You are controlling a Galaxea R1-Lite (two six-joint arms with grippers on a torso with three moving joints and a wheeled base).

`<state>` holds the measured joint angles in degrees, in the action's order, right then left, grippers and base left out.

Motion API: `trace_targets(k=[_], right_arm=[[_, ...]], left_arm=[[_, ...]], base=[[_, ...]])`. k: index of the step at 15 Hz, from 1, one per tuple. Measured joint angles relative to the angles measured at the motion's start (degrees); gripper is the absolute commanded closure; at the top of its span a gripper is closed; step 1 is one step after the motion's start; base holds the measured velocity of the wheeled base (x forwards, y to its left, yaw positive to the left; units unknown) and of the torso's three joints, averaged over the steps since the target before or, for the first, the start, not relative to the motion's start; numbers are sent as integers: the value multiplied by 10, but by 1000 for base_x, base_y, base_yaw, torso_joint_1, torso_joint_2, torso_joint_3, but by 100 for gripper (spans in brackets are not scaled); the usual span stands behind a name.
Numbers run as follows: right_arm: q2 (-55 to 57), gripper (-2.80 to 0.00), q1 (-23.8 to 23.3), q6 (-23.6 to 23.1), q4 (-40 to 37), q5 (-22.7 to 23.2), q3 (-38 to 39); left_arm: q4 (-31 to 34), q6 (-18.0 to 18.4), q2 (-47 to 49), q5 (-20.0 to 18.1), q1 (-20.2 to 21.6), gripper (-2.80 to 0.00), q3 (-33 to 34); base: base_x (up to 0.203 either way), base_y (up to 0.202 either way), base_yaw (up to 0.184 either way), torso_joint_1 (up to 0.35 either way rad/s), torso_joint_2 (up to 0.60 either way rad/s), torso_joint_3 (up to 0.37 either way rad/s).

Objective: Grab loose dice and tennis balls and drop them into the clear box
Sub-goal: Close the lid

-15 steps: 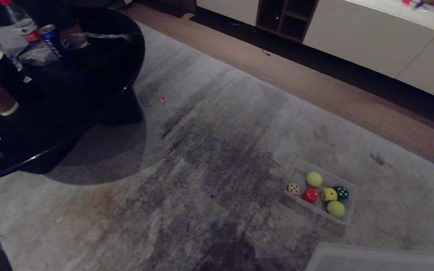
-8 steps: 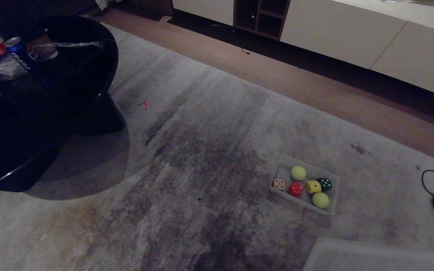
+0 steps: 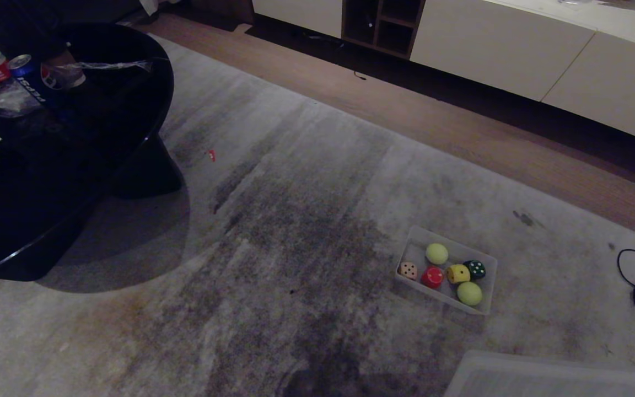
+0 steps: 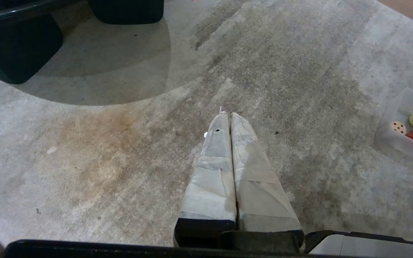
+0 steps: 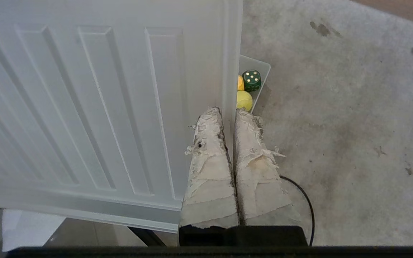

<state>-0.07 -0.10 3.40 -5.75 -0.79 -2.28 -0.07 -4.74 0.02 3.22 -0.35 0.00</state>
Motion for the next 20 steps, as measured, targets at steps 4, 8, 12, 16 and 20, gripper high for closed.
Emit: trace_targets(k=[4, 8, 12, 16, 20], right_arm=[[0, 0, 0, 0, 0, 0, 0], [0, 0, 0, 1, 0, 0, 0], [0, 0, 0, 0, 0, 0, 0], [0, 0, 0, 1, 0, 0, 0], [0, 0, 0, 1, 0, 0, 0]], left_arm=[[0, 1, 0, 0, 0, 0, 0], [0, 2, 0, -1, 0, 0, 0], [0, 2, 0, -1, 0, 0, 0], [0, 2, 0, -1, 0, 0, 0], [0, 3, 0, -2, 0, 0, 0]], base=[[0, 0, 0, 2, 6, -160], [0, 0, 0, 3, 3, -199], [0, 0, 0, 3, 1, -199], [0, 0, 0, 3, 3, -196], [0, 0, 0, 2, 0, -199]])
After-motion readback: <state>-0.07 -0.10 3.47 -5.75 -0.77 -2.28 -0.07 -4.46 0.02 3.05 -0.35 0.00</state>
